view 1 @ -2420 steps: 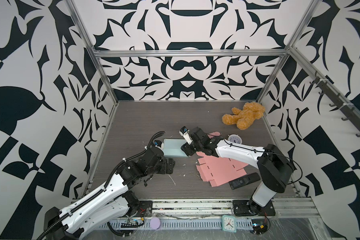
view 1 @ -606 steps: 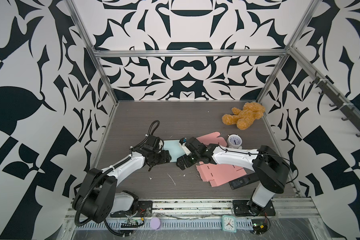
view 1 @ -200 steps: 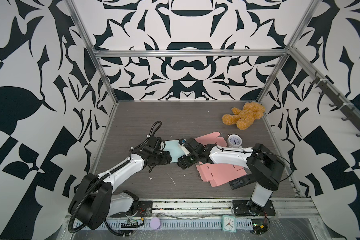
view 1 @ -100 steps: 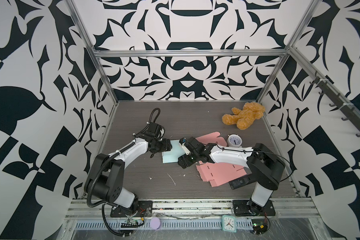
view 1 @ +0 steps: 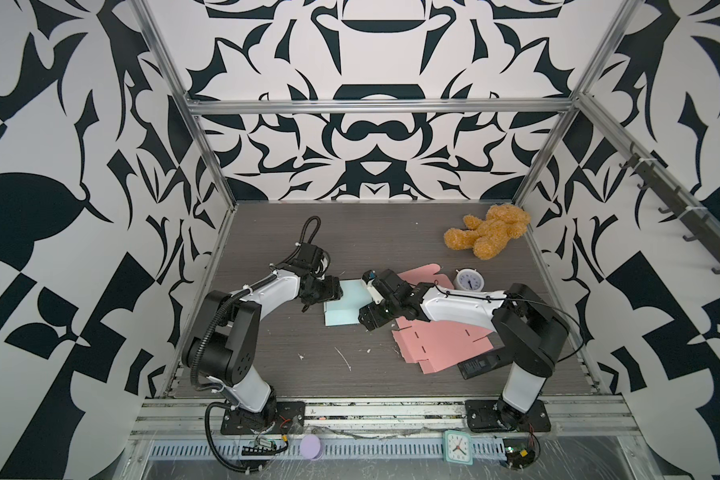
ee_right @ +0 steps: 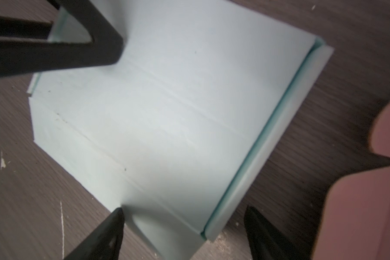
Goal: Fold the paper box
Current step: 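Rotate the light-blue box with both grippers, turning it toward the left gripper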
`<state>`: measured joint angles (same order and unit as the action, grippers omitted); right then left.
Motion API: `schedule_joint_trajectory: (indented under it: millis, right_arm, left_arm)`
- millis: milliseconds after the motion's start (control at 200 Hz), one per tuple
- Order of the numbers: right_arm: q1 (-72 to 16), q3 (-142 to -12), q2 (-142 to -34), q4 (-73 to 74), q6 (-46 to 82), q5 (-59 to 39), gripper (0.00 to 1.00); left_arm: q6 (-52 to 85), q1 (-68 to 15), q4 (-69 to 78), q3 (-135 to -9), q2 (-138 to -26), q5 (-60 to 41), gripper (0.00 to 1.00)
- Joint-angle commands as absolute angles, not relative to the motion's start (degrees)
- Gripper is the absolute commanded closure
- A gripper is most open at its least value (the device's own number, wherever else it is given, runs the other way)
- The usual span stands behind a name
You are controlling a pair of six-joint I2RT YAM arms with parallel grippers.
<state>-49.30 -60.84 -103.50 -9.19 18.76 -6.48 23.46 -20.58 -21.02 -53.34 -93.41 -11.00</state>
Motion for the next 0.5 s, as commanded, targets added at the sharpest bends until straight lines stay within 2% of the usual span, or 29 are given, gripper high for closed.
schedule_joint_trajectory:
  millis: [0, 195, 330, 495]
  right_arm:
    - [-49.22, -63.43, -104.45, -8.99, 16.69, -4.00, 0.16]
    - [-49.12, -64.88, -105.76, -10.11, 14.23, -2.10, 0.19]
    - [-49.07, -65.64, -106.30, -10.20, 12.21, -0.72, 0.28]
    - [-49.13, -67.32, -107.22, -11.84, 9.97, 1.13, 0.32]
  left_arm:
    - [22.51, -20.40, -21.03, -53.80, -94.99, -12.14, 0.29]
    - [22.24, -20.40, -20.49, -53.53, -95.62, -12.83, 0.30]
    - [22.20, -20.42, -20.34, -53.26, -95.93, -13.52, 0.30]
    - [22.19, -20.48, -20.24, -53.09, -96.29, -14.19, 0.31]
